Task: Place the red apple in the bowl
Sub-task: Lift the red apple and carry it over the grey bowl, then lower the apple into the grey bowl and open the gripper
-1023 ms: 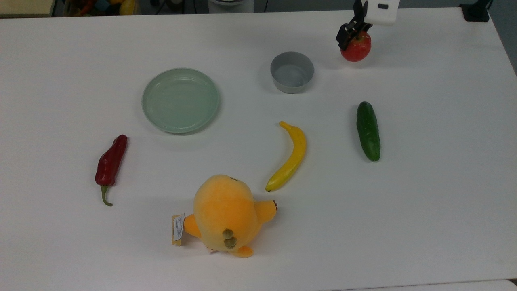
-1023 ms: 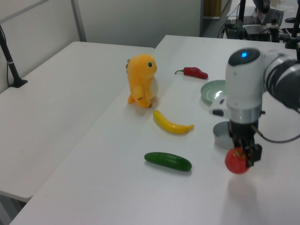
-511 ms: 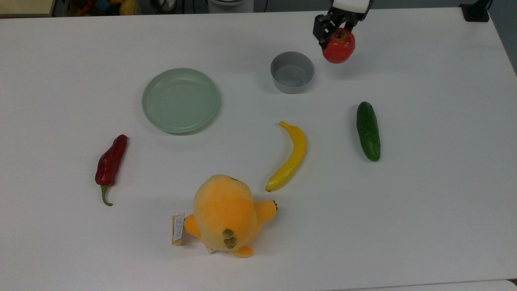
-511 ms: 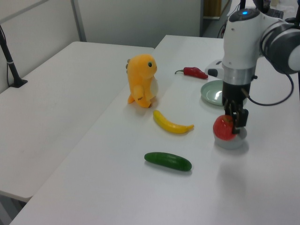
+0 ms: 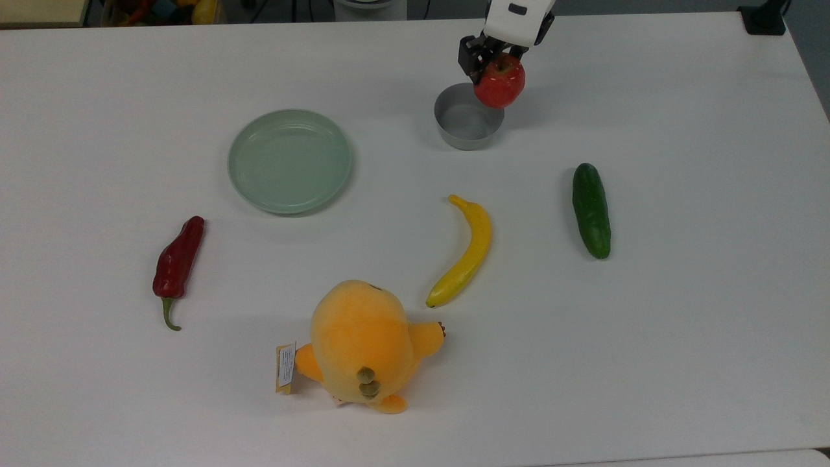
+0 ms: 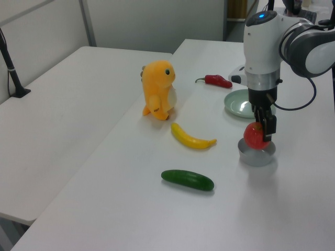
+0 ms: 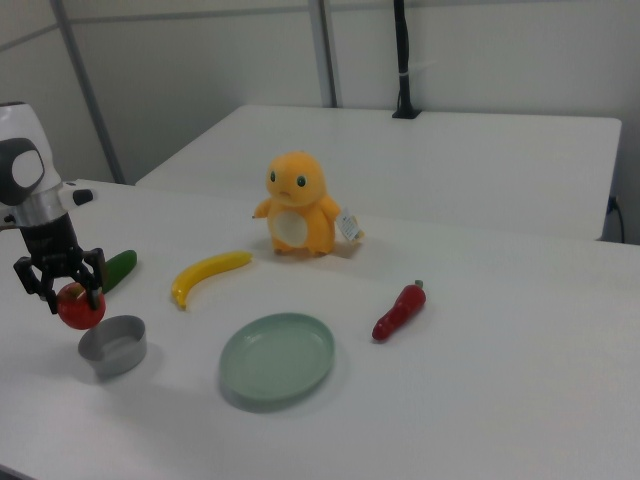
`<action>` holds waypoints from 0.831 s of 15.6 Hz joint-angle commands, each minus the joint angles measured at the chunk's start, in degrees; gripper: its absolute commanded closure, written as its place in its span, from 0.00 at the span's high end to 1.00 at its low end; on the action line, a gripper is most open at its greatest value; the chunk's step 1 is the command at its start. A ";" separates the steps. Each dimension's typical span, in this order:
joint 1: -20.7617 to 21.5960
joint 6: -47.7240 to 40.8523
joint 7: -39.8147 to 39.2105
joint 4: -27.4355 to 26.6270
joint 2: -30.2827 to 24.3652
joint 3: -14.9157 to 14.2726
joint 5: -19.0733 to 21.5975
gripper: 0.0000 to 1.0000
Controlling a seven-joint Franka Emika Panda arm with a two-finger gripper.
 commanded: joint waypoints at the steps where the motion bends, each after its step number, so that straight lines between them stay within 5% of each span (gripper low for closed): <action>1: 0.04 -0.72 -1.69 -1.95 -0.61 -0.59 -0.53 0.31; 6: -1.37 0.16 -3.18 -1.60 1.86 -2.43 -1.32 0.41; 7: -1.28 0.08 -3.18 -1.51 2.12 -2.87 -1.32 0.54; 8: -1.28 0.08 -3.01 -1.42 2.12 -3.13 -1.32 0.87; 9: -1.28 -0.01 -2.57 -1.34 2.12 -3.22 -1.32 1.00; 13: -1.11 -0.63 2.06 -0.46 1.24 -3.22 -1.23 1.00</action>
